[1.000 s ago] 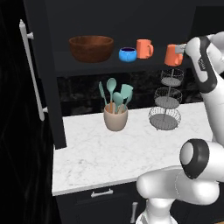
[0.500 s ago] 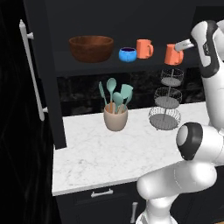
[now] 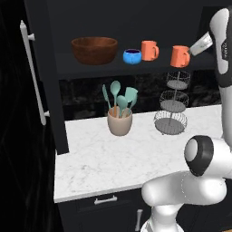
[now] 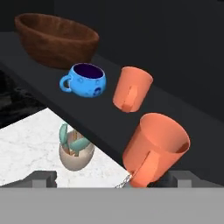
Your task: Gather all objects into one cabinet and sort the glasses and bowls to opposite sides.
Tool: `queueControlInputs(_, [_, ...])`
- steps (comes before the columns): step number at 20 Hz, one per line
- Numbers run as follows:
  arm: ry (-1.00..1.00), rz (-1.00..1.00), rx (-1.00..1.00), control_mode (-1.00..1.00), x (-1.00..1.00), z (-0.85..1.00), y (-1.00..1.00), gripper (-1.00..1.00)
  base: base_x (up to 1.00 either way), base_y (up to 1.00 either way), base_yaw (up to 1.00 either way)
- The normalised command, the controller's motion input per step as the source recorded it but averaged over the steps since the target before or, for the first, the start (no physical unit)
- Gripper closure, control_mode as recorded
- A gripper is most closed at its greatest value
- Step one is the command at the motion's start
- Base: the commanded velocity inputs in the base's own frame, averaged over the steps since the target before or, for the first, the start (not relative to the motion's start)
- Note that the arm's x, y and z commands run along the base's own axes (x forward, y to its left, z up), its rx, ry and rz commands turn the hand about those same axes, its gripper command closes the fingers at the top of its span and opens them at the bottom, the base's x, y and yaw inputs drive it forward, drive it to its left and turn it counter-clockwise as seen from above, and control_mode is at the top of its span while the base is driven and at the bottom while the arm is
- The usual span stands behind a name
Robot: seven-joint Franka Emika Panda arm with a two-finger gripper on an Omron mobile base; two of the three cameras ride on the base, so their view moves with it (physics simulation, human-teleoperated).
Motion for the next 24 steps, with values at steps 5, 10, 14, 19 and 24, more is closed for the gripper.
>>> queueControlInputs(5, [-0.21,0.00,-0.20,-1.00,-1.00,-0.39,0.56,-1.00,0.00,0.00,0.00])
queueControlInputs(10, [-0.23,0.00,-0.15,-1.00,-1.00,-0.57,0.53,-1.00,0.00,0.00,0.00])
queueControlInputs(14, [-0.15,0.00,-0.09,-1.00,-1.00,-0.53,0.41,-1.00,0.00,0.00,0.00])
queueControlInputs(19, [-0.08,0.00,-0.03,-1.00,-1.00,-0.25,0.21,-1.00,0.00,0.00,0.00])
queueControlInputs(24, [-0.03,0.00,0.08,-1.00,-1.00,0.06,0.00,-1.00,0.00,0.00,0.00])
